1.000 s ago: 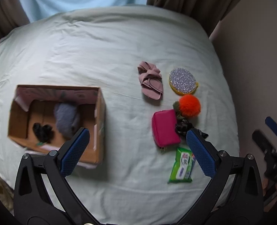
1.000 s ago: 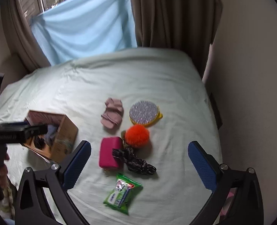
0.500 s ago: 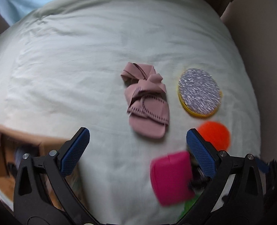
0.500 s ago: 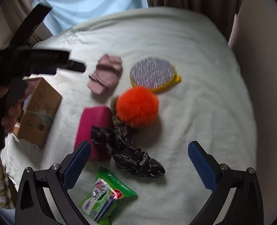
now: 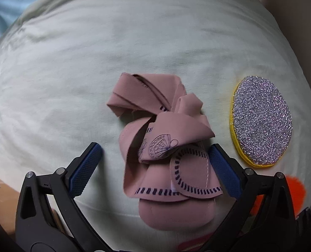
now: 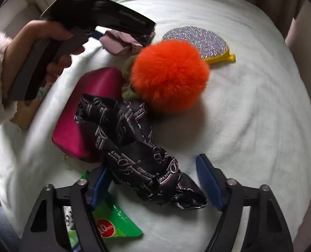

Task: Organize soft objects
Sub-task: 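Grasp the pink slippers with the left tool while the right tool grasps the black scarf, then carry slippers and scarf over the box and open both tools to drop them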

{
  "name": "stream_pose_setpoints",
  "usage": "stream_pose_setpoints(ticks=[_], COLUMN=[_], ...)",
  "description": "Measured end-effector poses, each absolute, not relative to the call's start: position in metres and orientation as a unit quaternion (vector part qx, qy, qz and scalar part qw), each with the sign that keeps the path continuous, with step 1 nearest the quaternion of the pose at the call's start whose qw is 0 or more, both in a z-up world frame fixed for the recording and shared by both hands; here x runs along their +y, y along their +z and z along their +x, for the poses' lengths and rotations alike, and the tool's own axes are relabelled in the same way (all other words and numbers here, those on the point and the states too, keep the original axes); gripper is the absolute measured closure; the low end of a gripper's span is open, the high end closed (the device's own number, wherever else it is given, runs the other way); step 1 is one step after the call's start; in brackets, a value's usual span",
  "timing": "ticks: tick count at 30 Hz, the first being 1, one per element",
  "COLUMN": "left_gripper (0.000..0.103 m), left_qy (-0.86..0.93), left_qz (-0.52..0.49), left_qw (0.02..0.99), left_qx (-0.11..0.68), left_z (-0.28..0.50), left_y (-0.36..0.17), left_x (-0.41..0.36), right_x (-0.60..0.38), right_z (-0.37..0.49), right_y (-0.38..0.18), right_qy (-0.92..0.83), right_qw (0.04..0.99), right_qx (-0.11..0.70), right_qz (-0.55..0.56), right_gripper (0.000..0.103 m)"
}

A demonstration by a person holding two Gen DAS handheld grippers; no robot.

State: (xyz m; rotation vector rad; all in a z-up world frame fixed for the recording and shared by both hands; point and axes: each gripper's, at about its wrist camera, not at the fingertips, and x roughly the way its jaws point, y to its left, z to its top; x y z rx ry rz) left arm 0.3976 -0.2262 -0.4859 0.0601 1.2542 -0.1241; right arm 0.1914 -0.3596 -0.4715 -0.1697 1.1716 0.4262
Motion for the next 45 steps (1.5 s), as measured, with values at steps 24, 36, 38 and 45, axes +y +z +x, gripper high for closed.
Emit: stream_pose_setpoints(ticks=[24, 36, 38, 45], left_gripper=[0.075, 0.075, 0.075, 0.075], left_qy=[-0.081, -0.080, -0.077, -0.079], left_qz=[0.062, 0.051, 0.042, 0.012], left_qw=[0.818, 0.848, 0.853, 0.867], left_qx=[0.566, 0.522, 0.514, 0.491], left_z=[0.371, 0.316, 0.301, 0.253], left_y=[-0.437, -0.341, -0.320, -0.253], left_x=[-0.232, -0.219, -0.214, -0.186], right_x=[-0.375, -0.379, -0.375, -0.366], right_z=[0.169, 0.153, 0.150, 0.136], right_y=[-0.425, -0.362, -0.348, -0.288], right_qy=[0.179, 0.147, 0.140, 0.129], right_qw=[0.827, 0.849, 0.854, 0.872], right_qx=[0.529, 0.507, 0.501, 0.473], right_qz=[-0.057, -0.011, -0.010, -0.001], right_gripper=[0.069, 0.069, 0.069, 0.069])
